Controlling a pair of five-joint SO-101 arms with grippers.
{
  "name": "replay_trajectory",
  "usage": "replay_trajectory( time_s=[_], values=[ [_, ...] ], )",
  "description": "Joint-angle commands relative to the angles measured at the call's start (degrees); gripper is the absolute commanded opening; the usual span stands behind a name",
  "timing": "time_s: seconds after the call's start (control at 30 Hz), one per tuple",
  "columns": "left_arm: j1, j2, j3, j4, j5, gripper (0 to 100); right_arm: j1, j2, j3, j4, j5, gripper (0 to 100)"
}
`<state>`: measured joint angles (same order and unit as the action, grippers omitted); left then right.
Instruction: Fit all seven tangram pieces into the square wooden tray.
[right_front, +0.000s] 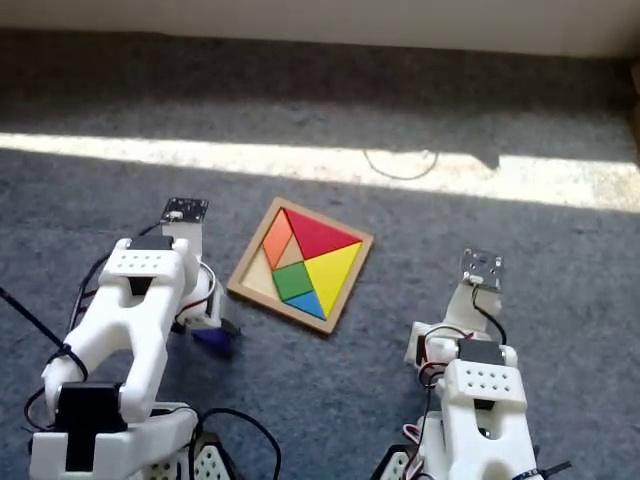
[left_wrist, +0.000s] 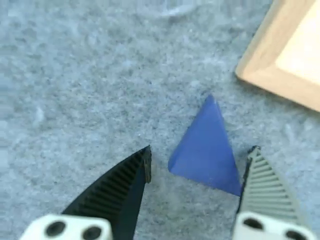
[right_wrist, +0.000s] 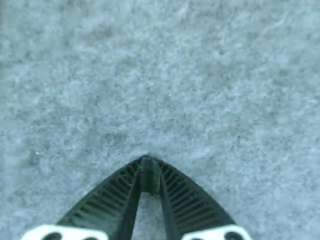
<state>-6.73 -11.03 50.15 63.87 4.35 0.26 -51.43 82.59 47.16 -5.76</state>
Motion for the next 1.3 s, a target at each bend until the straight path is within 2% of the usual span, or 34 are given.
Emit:
replay_trajectory(
  time_s=[0.0, 0.5, 0.6, 0.7, 1.1, 1.27],
  values=[
    [-0.4, 0.1, -2.1, -0.5, 0.1, 23, 0.6, -0.6, 0.2, -0.7, 0.6, 0.5],
    [3.0, 0.3, -1.2, 1.1, 0.1, 25, 0.6, -0.6, 0.2, -0.7, 0.6, 0.5],
    [3.0, 0.3, -1.2, 1.1, -0.4, 22, 0.6, -0.6, 0.3, -0.7, 0.6, 0.5],
    [3.0, 0.3, -1.0, 1.1, -4.0, 20, 0.6, -0.6, 0.3, -0.7, 0.6, 0.5],
    [2.6, -0.4, -1.0, 1.6, -4.3, 20, 0.7, -0.6, 0.3, -0.7, 0.6, 0.5],
    [2.9, -0.4, -3.0, 4.1, -4.4, 15, 0.7, -0.6, 0.3, -0.7, 0.6, 0.5]
  ],
)
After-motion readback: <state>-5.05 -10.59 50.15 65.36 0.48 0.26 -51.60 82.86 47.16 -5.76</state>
